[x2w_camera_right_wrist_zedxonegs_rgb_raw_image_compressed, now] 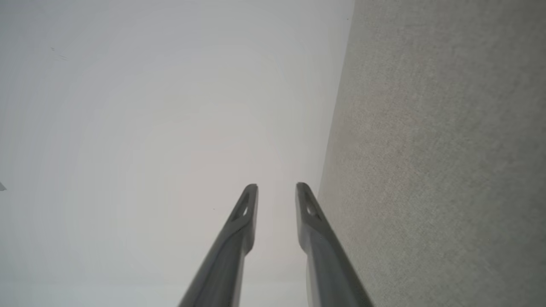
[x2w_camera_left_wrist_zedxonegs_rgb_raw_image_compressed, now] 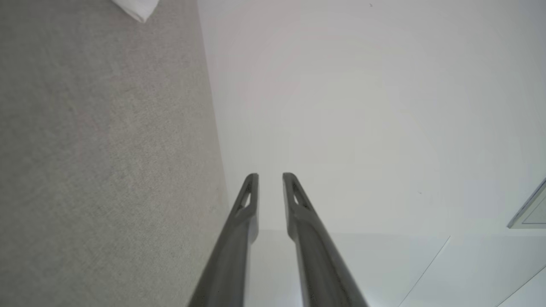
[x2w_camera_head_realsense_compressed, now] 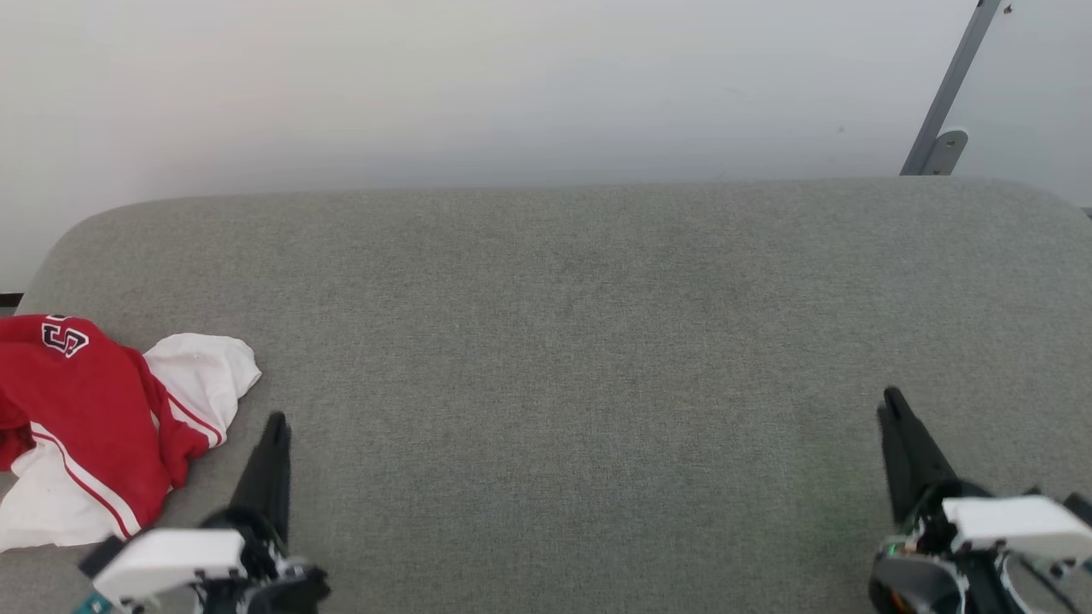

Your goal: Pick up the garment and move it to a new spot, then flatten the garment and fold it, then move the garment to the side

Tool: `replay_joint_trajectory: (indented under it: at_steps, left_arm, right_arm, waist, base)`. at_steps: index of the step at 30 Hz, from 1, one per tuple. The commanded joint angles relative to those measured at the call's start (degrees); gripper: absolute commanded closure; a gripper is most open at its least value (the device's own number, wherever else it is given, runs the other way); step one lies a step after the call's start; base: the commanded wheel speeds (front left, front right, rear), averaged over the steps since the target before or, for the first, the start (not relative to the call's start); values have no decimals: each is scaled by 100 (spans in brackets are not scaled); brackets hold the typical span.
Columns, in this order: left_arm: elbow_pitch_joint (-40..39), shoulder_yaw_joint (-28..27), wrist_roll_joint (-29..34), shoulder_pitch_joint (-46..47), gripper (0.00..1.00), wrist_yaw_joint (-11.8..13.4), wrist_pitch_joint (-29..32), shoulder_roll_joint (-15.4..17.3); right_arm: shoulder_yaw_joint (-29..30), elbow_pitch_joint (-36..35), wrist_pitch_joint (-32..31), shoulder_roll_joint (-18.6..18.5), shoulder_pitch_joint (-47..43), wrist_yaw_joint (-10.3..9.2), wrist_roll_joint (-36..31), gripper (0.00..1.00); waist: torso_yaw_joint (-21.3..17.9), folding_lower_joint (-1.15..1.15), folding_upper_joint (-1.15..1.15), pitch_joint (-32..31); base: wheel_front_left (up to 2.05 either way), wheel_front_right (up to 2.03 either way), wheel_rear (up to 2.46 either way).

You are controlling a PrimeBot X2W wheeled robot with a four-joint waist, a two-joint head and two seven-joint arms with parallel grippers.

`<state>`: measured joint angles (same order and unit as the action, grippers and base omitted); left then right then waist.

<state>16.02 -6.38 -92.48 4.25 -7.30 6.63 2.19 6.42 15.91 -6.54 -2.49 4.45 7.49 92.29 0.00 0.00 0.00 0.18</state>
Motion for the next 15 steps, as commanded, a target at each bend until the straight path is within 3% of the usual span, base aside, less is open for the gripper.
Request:
replay_joint_trajectory:
  at_steps: [1, 8, 15]
  left_arm:
    - [-31, -1, 0, 29, 0, 0, 0, 9]
    - [-208, 52, 138, -1, 0, 91, -175, 32]
    - [-383, 176, 835, -16, 0, 293, -394, 196]
  right_arm:
    - [1, -26, 1, -4, 31, 0, 0, 0]
    - [-125, -84, 167, -35, 54, 0, -179, 0]
    - [-287, -15, 386, -195, 132, 0, -925, 0]
  waist:
    - [0, 0, 0, 0]
    - [-1, 0, 0, -3]
    - [-3, 0, 0, -8]
  base:
    - [0, 0, 0]
    - [0, 0, 0]
    - [0, 0, 0]
